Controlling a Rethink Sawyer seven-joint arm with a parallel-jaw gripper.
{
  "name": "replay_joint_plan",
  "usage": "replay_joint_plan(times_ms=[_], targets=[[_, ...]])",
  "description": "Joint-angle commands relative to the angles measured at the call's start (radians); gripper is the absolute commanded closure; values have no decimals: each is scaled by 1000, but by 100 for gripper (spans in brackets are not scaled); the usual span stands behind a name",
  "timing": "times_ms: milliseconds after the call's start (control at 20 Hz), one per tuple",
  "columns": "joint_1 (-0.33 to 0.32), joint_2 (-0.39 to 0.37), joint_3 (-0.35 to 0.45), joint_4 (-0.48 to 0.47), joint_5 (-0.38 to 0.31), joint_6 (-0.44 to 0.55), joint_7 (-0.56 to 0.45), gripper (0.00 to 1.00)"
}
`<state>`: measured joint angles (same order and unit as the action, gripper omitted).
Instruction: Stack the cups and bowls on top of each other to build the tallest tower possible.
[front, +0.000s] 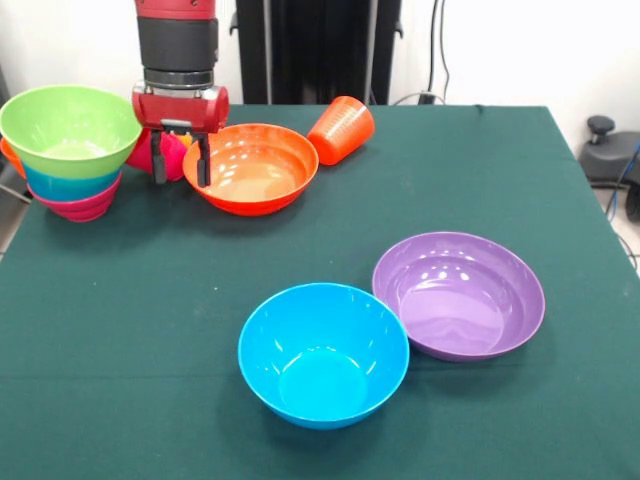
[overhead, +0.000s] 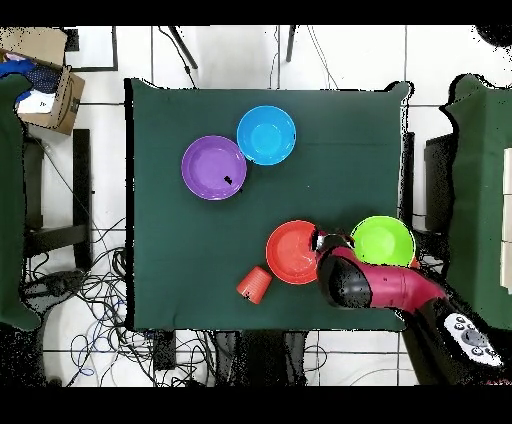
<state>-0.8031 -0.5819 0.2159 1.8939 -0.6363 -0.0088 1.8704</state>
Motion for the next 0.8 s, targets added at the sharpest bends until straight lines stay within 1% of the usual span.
replay_joint_plan(times_ms=[50, 500, 800], targets=[[13, -1, 116, 25, -13, 130, -6, 0], [19, 13, 109, 13, -21, 123, -2, 0], [42, 25, 98, 16, -25, 108, 11, 0]])
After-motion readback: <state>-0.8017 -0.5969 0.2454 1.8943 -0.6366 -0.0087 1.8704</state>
